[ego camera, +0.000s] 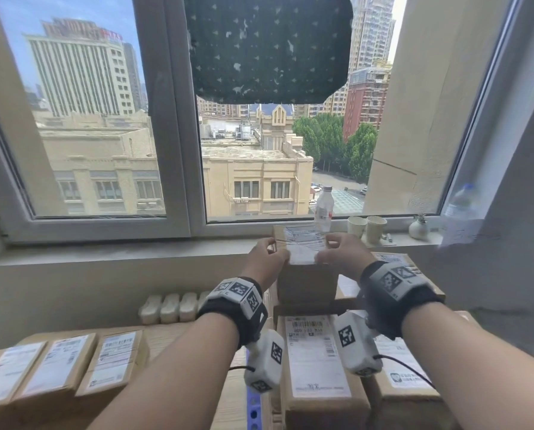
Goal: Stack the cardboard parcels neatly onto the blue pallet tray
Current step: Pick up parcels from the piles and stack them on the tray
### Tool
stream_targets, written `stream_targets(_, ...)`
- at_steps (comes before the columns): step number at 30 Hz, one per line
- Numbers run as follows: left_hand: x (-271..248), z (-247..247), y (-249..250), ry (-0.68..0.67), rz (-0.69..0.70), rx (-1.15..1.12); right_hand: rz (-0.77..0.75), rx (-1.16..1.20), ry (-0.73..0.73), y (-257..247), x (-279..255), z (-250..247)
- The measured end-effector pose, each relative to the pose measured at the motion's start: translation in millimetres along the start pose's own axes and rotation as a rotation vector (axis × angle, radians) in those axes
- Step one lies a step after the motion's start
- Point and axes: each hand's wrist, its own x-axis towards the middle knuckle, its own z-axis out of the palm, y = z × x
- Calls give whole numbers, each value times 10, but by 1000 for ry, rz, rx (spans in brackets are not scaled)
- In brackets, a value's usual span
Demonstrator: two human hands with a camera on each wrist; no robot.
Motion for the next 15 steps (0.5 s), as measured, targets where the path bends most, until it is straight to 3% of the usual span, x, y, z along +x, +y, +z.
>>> stream_targets(5, -79, 14, 3, 15, 13, 60, -19, -36, 30, -2, -95, -4)
stream_targets(15, -490, -170, 122, 125, 99, 288, -233, -243, 170, -158, -637, -71)
